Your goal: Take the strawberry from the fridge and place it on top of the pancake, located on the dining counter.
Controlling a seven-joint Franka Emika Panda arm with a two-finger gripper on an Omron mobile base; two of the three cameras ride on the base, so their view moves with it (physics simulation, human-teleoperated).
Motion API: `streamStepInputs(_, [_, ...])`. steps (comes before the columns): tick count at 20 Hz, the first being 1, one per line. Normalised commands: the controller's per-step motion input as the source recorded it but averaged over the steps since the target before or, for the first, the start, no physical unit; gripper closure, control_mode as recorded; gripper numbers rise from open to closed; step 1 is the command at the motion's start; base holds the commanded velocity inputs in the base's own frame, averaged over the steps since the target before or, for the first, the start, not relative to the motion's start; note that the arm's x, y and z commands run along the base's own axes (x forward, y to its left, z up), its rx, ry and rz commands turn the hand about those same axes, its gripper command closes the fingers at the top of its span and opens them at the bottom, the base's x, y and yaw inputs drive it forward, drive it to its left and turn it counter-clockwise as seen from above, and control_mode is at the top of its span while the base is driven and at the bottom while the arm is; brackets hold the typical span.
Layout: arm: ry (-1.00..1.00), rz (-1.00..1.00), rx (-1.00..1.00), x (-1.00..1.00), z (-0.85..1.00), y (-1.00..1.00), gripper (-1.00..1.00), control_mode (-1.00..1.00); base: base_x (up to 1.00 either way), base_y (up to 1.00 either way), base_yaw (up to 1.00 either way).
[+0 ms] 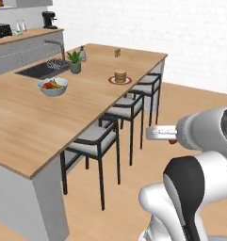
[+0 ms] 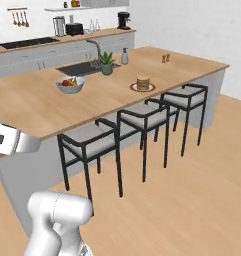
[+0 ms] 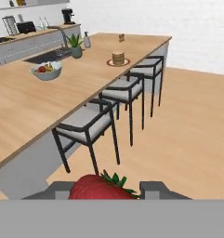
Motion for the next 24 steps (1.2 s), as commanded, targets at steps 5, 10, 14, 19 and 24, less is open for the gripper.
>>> streamStepInputs(5, [0.0,0.0,0.0,0.0,0.0,0.0,1.0,1.0,0.14,-0.68,0.66])
streamStepInputs(10, [0.0,0.0,0.0,0.0,0.0,0.0,1.0,1.0,0.1,-0.57,0.72])
streamStepInputs(14, [0.0,0.0,0.0,0.0,0.0,0.0,1.0,1.0,0.08,-0.63,0.68])
streamStepInputs(19, [0.0,0.0,0.0,0.0,0.0,0.0,1.0,1.0,0.0,-0.76,0.63])
streamStepInputs(24, [0.0,0.0,0.0,0.0,0.0,0.0,1.0,1.0,0.0,-0.91,0.56])
